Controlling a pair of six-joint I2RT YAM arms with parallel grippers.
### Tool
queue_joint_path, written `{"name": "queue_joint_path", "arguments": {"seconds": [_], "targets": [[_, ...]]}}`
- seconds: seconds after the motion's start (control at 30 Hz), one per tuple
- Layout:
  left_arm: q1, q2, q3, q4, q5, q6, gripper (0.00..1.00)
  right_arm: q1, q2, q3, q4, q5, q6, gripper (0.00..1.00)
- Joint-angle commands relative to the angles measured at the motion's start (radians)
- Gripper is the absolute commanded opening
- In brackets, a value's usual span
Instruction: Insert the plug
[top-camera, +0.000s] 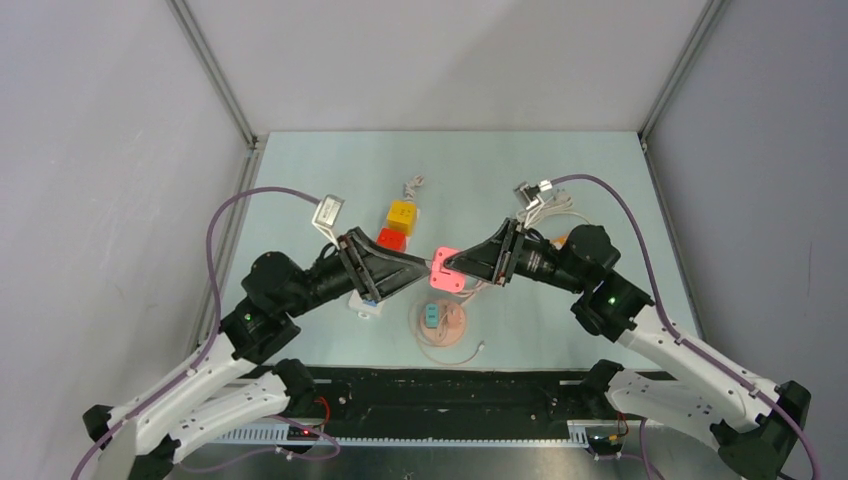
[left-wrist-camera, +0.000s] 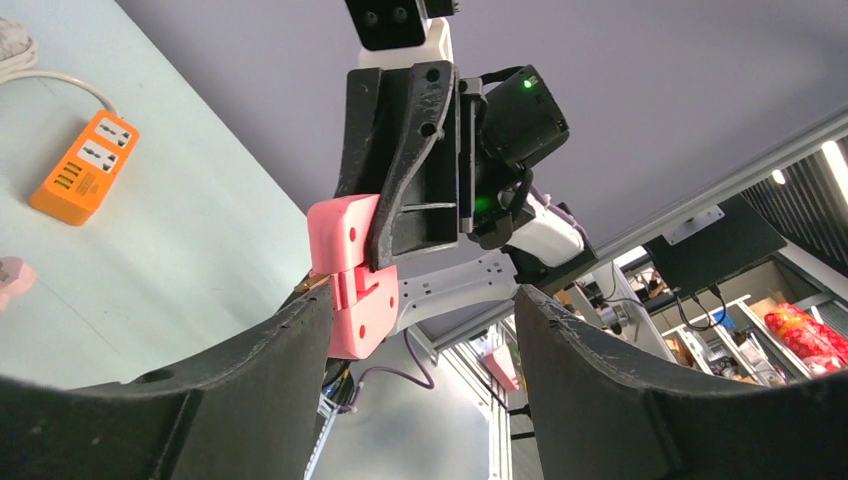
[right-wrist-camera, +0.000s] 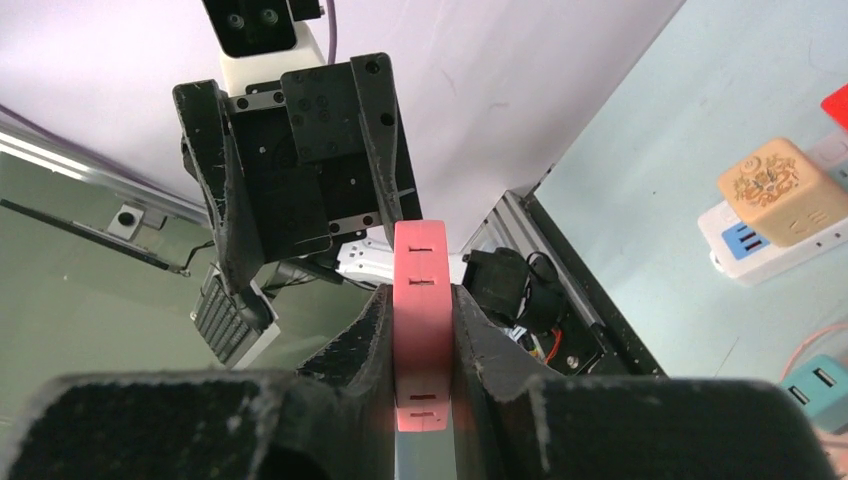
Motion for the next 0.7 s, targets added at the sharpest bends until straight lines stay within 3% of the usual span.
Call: {"name": "queue_joint_path", "arguments": {"seconds": [0.0, 0.13, 0.27, 0.37, 0.6, 0.67], "targets": [[0.015, 0.007, -0.011, 0.013, -0.022, -0.007, 0.71, -0.011, -0.009, 0.063, -0.028, -0.036, 0.018, 0.0], [0.018, -0.006, -0.014, -0.017, -0.025, 0.012, 0.71, -0.035, -0.007, 0.109, -0.187, 0.018, -0.047, 0.0], [0.019, -0.031, -0.008, -0.111, -0.051, 0.059, 0.71, -0.097, 0.016, 0.196, -0.459, 0.146, -0.16, 0.0], [0.02, -0.055, -0.001, -0.181, -0.073, 0.099, 0.71, -0.213, 0.055, 0.223, -0.652, 0.221, -0.182, 0.0], [0.021, -0.102, -0.046, -0.234, -0.085, 0.144, 0.71, -0.523, 0.185, 0.23, -0.853, 0.144, -0.076, 0.0], [0.021, -0.101, -0.061, -0.241, -0.091, 0.148, 0.71, -0.571, 0.236, 0.253, -0.938, 0.209, -0.033, 0.0]]}}
